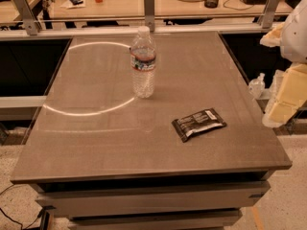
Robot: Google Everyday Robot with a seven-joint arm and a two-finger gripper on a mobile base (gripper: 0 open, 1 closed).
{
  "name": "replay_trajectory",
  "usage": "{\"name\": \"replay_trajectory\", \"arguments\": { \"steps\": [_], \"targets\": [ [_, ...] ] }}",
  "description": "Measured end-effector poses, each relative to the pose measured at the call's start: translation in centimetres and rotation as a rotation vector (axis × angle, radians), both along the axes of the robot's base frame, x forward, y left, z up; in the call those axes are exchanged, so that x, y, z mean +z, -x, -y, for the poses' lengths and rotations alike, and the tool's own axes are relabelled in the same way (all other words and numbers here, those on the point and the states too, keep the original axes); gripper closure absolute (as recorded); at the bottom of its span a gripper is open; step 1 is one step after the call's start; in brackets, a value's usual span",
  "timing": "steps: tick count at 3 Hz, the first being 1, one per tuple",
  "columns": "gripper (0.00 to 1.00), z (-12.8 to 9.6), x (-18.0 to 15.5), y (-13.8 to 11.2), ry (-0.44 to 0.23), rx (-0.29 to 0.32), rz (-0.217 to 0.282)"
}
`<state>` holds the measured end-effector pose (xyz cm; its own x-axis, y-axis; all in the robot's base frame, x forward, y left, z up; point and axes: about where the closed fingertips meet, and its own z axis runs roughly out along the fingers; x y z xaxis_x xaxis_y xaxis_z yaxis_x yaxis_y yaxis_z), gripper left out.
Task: Knock water bottle over
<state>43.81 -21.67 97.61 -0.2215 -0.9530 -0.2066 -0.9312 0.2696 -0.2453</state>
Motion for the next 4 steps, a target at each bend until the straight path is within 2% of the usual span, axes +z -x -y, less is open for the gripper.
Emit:
{"name": "replay_trajectory", "arguments": {
  "steps": [1, 2, 3, 4],
  "targets": [
    [0.00, 0.0, 0.0, 0.0, 0.000, 0.000, 0.000],
    [0.00, -0.4, -0.2, 0.1, -0.059, -0.012, -0.006],
    [0.00, 1.2, -1.8, -1.1, -0.222, -0.054, 0.005],
    [0.00, 1.7, -3.1, -2.2, -0.441, -0.044, 0.067]
  ]
}}
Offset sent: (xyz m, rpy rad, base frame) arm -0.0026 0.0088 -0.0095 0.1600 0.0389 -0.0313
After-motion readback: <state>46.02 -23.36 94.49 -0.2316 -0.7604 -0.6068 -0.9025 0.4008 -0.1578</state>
